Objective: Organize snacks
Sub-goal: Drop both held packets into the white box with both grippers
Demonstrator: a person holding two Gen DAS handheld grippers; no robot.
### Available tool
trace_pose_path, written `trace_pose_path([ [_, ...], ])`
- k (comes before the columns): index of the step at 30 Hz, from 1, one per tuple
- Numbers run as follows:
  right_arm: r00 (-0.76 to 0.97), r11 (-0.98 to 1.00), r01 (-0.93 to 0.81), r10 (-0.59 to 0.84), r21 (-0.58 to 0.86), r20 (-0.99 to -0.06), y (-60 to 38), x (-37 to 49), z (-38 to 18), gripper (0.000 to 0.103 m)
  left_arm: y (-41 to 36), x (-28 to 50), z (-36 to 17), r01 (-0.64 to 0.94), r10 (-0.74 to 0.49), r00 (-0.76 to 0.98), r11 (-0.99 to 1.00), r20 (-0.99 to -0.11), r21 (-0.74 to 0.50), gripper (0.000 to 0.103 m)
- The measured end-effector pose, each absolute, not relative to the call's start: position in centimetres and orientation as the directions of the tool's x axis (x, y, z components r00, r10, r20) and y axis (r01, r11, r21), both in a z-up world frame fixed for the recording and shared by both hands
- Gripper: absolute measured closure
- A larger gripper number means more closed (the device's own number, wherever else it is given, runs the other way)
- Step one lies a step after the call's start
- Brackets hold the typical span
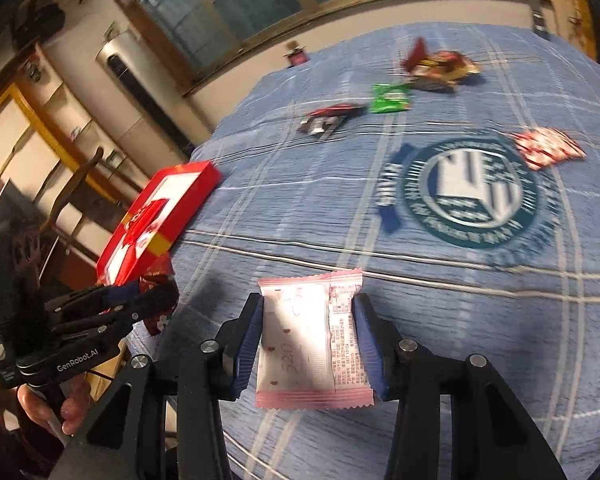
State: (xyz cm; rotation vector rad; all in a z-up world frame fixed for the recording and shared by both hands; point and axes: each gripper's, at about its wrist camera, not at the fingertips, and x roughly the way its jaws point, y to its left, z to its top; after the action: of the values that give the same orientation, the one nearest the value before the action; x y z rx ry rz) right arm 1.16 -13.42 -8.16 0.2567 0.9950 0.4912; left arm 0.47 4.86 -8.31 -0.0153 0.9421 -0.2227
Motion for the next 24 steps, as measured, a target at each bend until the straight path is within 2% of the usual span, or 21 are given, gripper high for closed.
trace_pose_path([
  [9,0.385,0.788,-0.419,0.605,0.452,-0.698,-4.1,4.5,-5.1,0.057,12.6,-0.7,-5.5,0.04,-0.081,0.66,0.997,-0.747,-0.073,0.072],
  [15,0.365,0.712,-0.489,0.692,0.504,-0.623,5.5,8.2,-2.7,0.056,20.3,0.1,-3.9,-0.112,0.061,0.675,0.993,-0.735,-0.021,0.072],
  [19,0.382,0.664,-0.511,0.745,0.547,-0.547,10.2,9.4,-1.7,0.049,23.9,1.9,-3.7,-0.137,0.058,0.648,0.99,-0.759,-0.041,0.071],
  [21,0.368,0.653,-0.504,0.755,0.566,-0.543,10.6,9.4,-1.7,0.042,25.5,2.0,-3.5,-0.177,0.063,0.647,0.982,-0.76,-0.069,0.066],
  [22,0.382,0.656,-0.497,0.753,0.567,-0.536,10.3,9.2,-1.8,0.042,25.9,1.8,-3.3,-0.189,0.062,0.655,0.978,-0.753,-0.084,0.064],
  [24,0.409,0.669,-0.49,0.742,0.559,-0.531,8.9,8.8,-2.1,0.039,26.3,1.1,-3.1,-0.192,0.063,0.682,0.977,-0.729,-0.096,0.044],
])
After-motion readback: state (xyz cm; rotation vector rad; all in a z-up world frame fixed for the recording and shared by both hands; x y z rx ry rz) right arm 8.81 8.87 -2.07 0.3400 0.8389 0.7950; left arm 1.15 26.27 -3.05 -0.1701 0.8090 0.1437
